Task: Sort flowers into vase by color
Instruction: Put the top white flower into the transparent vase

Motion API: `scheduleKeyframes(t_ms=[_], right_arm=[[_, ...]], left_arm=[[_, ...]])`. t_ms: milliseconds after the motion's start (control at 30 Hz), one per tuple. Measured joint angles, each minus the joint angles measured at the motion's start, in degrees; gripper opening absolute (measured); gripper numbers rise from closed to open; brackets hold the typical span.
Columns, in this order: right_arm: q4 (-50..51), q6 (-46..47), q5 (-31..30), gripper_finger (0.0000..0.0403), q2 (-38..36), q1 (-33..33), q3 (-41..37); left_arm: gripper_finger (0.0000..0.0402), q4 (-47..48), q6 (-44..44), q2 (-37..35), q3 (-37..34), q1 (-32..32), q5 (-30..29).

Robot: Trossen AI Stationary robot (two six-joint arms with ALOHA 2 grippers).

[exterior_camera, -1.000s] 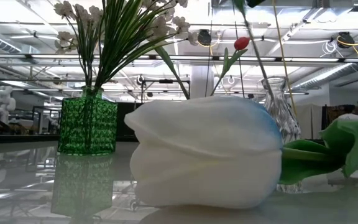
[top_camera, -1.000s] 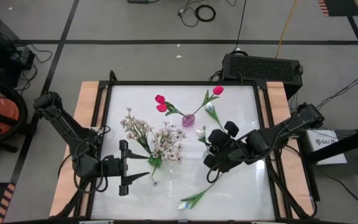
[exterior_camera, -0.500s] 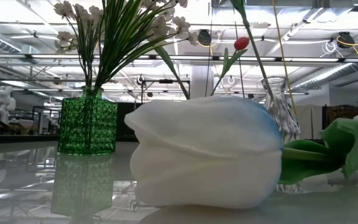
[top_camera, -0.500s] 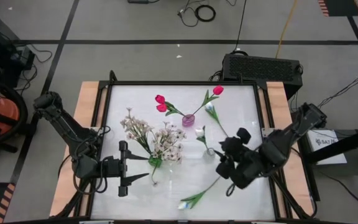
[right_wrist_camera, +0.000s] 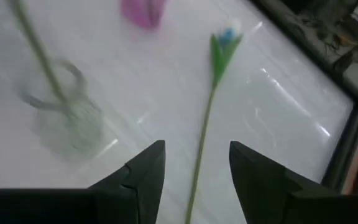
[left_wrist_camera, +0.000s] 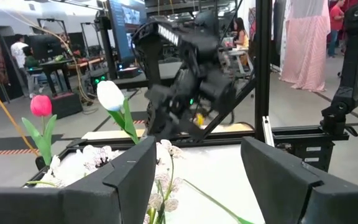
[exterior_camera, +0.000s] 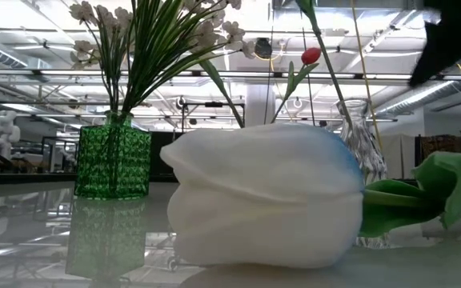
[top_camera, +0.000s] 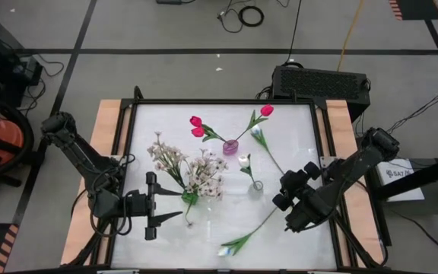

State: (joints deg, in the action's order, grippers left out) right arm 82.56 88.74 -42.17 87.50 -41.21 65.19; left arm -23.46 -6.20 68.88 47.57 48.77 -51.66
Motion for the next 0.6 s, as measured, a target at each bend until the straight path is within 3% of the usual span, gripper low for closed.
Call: scheduleKeyframes(t_ms=[167, 400, 600], right_arm=[[-12.93, -0.52, 0.55, 0.0171, -2.91, 0.33, -11.97], [-35.78, -7.07, 0.75, 0.0171, -9.36, 3.92, -28.66], [-50.90, -15.68, 1.61, 0.0171, -15.35, 8.75, -38.42]], left_arm=[[0.0242, -0.04, 0.00, 0.00, 0.00, -0.12, 0.00], [0.0242, -0.02, 0.11, 0.00, 0.00, -0.91, 0.00], [0.0242, 0.00, -0.11, 0.00, 0.00, -1.18, 0.55]])
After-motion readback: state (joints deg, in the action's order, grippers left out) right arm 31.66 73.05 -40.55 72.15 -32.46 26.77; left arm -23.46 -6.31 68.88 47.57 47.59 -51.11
